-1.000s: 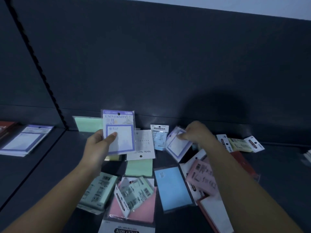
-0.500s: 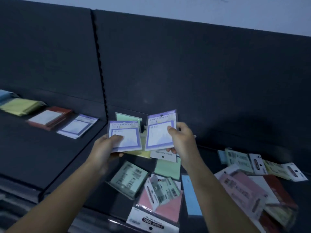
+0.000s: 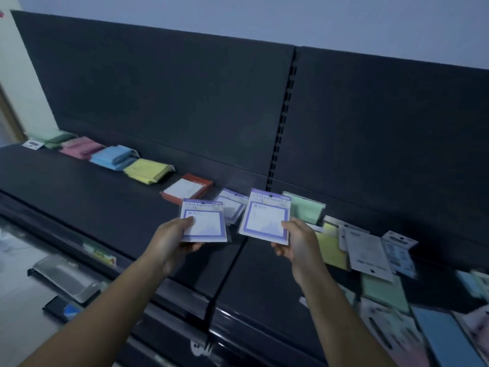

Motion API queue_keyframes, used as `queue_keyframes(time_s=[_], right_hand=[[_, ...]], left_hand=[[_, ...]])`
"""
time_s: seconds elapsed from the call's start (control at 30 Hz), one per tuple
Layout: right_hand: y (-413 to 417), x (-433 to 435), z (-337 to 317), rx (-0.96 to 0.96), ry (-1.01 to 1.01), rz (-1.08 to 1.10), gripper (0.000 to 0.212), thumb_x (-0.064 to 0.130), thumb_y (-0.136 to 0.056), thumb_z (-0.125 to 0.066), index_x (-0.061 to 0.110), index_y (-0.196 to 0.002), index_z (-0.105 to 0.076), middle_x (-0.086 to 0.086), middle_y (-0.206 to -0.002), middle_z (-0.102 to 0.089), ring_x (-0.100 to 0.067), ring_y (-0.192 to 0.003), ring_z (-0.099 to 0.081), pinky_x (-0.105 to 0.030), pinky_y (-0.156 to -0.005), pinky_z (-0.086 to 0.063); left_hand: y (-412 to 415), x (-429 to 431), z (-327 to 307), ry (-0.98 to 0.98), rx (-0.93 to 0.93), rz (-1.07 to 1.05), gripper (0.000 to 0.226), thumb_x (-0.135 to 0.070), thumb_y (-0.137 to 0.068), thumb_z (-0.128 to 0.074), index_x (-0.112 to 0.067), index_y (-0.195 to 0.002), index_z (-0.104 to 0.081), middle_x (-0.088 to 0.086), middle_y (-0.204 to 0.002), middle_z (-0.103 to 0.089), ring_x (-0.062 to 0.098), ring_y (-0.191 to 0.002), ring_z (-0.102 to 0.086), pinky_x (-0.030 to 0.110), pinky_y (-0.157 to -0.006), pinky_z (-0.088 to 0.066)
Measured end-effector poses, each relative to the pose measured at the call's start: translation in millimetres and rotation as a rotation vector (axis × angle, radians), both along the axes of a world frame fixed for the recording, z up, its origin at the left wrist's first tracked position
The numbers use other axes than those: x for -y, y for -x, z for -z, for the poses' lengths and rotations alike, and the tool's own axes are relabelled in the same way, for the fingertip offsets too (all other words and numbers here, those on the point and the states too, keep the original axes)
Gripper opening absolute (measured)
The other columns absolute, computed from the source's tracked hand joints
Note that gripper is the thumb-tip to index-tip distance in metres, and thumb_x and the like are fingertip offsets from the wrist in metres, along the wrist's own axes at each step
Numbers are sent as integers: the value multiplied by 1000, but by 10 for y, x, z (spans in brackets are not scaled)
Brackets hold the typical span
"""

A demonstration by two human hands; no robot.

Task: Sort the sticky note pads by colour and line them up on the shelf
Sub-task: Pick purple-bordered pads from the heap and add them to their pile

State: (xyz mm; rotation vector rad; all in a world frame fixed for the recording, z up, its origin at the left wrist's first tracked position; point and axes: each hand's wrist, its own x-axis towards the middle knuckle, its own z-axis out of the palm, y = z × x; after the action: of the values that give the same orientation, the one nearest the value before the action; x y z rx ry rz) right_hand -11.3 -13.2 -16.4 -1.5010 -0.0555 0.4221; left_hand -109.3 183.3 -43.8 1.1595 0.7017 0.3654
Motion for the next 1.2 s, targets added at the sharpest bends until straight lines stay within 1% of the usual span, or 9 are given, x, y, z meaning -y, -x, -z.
queue_keyframes(time_s=[0.2,0.37,0.57,0.77,0.87,0.97,1.03,1.13,1.2], right_hand=[[201,-521,148,-67,15,54,19,7,-95,-43,11,-81,-55,-6,-67,-53,-15,-49,-44,-26,-45,-35],[129,-673,243,-87,-31,116,18,13,-96,-49,12,-82,-59,-1,-68,-58,-12,-48,-46,-24,-45,-38],[-134,-905,473,-9,-3,169,15,20,-96,-50,17,-87,-62,4,-83,-64,-11,-68,-53,-23,-61,-42],[-416,-1198,731,77,53,247,23,20,-95,-52,4,-107,-61,-5,-97,-66,-17,-90,-58,-27,-79,-44],[-509,-1304,793,178,182,239,19,24,-96,-48,9,-99,-59,-5,-99,-62,-24,-102,-55,-33,-89,-43],[-529,-1405,848,322,471,219,32,28,-97,-44,7,-116,-58,-11,-122,-57,-27,-121,-40,-32,-103,-27],[-512,-1461,879,412,645,191,39,32,-97,-41,9,-128,-51,-7,-137,-48,-21,-132,-30,-29,-106,-18],[-475,-1509,944,491,838,115,53,41,-98,-32,11,-142,-33,0,-151,-30,-14,-142,-14,-29,-113,-9],[-454,-1531,968,528,892,87,59,44,-99,-27,11,-147,-22,0,-155,-23,-12,-143,-11,-27,-116,-6]], left_hand=[[-33,-422,99,-104,26,49,14,-17,-93,-54,-15,-107,-58,5,-80,-69,15,-53,-61,22,-43,-47],[-312,-455,53,-129,24,157,23,-8,-92,-43,-17,-103,-61,3,-76,-71,15,-53,-64,25,-45,-48],[-709,-456,47,-221,6,284,45,0,-86,-27,-18,-113,-58,6,-87,-70,16,-61,-62,27,-51,-48],[-976,-466,143,-263,53,227,35,-2,-97,-35,-24,-113,-57,-8,-91,-72,7,-72,-68,18,-52,-49],[-1085,-457,210,-354,63,190,30,-8,-99,-38,-31,-117,-48,-14,-105,-64,5,-93,-63,24,-76,-49],[-1138,-520,313,-555,-23,193,33,-20,-98,-44,-14,-130,-43,-2,-121,-58,15,-111,-53,35,-99,-41],[-1176,-589,414,-768,-125,218,36,-28,-95,-46,-11,-126,-48,7,-122,-57,29,-117,-47,43,-103,-36],[-1186,-605,532,-964,-241,259,40,-26,-95,-47,-14,-133,-44,5,-128,-47,26,-123,-34,29,-102,-22],[-1175,-591,578,-1032,-179,280,42,-21,-94,-50,-11,-134,-42,6,-132,-44,23,-123,-34,26,-101,-21]])
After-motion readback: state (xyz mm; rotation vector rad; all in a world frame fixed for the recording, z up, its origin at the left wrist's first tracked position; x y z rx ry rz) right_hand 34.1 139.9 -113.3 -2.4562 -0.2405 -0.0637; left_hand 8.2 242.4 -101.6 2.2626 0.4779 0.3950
